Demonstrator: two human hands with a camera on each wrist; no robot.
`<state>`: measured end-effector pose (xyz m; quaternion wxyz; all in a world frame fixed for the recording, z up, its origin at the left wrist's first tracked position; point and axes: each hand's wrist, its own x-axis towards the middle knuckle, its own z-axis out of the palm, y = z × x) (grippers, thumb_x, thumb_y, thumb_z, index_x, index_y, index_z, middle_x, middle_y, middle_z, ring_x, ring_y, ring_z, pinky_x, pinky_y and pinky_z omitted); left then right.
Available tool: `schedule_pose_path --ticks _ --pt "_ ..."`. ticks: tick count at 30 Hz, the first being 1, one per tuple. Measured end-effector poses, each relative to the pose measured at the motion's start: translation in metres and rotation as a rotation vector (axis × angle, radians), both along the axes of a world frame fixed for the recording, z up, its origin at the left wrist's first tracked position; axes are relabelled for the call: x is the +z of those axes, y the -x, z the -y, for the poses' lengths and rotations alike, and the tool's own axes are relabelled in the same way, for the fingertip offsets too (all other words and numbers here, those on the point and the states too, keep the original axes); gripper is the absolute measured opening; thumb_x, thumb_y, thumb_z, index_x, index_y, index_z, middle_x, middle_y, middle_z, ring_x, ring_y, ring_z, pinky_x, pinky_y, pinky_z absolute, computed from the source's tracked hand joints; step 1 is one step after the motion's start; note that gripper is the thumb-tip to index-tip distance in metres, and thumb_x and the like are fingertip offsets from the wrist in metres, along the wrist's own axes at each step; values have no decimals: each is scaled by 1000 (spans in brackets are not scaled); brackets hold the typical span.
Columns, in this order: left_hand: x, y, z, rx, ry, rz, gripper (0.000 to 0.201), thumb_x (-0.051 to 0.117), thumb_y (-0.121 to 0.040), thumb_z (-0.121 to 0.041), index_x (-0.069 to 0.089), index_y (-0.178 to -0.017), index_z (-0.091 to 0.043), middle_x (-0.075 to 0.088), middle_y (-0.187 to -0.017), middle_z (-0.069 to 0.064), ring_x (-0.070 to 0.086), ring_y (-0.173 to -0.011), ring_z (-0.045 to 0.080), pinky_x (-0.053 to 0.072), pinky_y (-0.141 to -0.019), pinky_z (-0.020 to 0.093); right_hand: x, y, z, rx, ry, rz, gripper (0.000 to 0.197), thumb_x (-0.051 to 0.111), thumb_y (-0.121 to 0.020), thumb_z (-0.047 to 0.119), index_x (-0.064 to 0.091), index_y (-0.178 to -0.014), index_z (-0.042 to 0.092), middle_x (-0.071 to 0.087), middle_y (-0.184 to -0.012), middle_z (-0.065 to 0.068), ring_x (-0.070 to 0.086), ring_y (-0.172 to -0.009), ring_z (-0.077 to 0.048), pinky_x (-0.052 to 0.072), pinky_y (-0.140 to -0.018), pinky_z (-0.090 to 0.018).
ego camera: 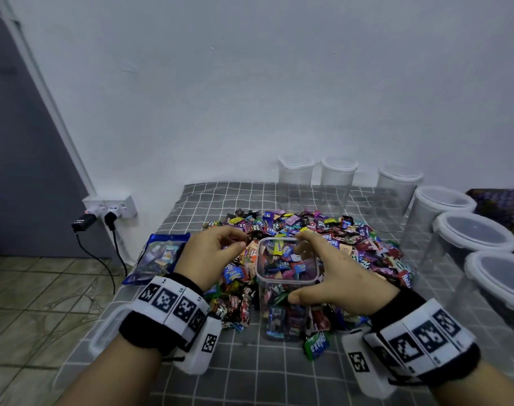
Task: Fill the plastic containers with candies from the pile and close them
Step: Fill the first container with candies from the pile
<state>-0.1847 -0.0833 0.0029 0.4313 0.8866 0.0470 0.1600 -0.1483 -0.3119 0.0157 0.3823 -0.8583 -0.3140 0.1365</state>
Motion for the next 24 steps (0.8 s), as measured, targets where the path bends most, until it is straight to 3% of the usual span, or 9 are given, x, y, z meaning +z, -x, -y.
schedule_pose_path --ticks 1,3,6,9,11,14,18,22,24 --pt "-2 -2 -2 3 -56 -78 11 66 -86 -22 67 -92 -31 68 -94 -6 60 -84 7 47 -78 25 3 1 2 19 21 5 102 80 -63 51 22 -144 27 37 -132 17 38 -124 -1 34 -104 -22" --pt "-6 -7 -5 2 -220 -247 24 65 -86 -32 65 -109 -27 64 -112 -2 58 -99 13 44 -84 26 11 -2 6 -1 34 26 100 57 -59 76 28 -143 30 34 -131 20 33 -124 3 29 -100 -20" --pt "-11 -18 -8 -22 -389 -432 46 64 -85 -41 53 -128 -29 57 -128 2 55 -111 20 44 -90 30 15 -20 11 -154 -45 145 91 36 -68 84 45 -134 22 46 -123 11 43 -121 -6 33 -98 -26" --pt "-21 -34 -13 -36 -509 -501 64 64 -81 -50 41 -138 -30 44 -142 0 46 -125 19 41 -101 36 9 -44 13 -278 130 278 65 42 -88 62 46 -134 16 49 -130 -1 42 -124 -17 35 -100 -33" --pt "-28 -45 -16 -27 -566 -553 75 62 -78 -57 34 -142 -30 36 -147 0 41 -130 21 39 -104 39 1 -59 11 -291 363 270 69 48 -88 56 34 -143 16 37 -144 -5 35 -131 -21 33 -106 -38" --pt "-34 -56 -17 8 -629 -640 82 55 -78 -67 27 -145 -31 28 -152 2 37 -133 24 39 -105 40 -15 -74 2 -234 628 158 92 49 -81 69 16 -149 17 23 -153 -9 26 -138 -26 30 -111 -44" --pt "-44 -63 -15 56 -637 -749 90 45 -77 -76 13 -149 -33 18 -155 9 32 -136 32 35 -107 46 -33 -84 -13 -215 811 58 113 42 -66 86 4 -151 22 15 -156 -11 26 -139 -32 31 -110 -47" --pt "-51 -62 -14 3 -639 -803 91 38 -75 -81 2 -148 -39 4 -158 7 22 -141 35 30 -110 50 -48 -86 -23 -177 843 72 111 39 -63 90 12 -149 27 19 -154 -12 35 -133 -34 38 -104 -49" --pt "-53 -60 -14 -48 -648 -772 91 40 -75 -80 1 -148 -43 4 -159 6 22 -141 34 30 -110 50 -50 -84 -25 -135 823 104 112 34 -54 91 18 -147 30 28 -149 -13 43 -126 -33 42 -98 -45"
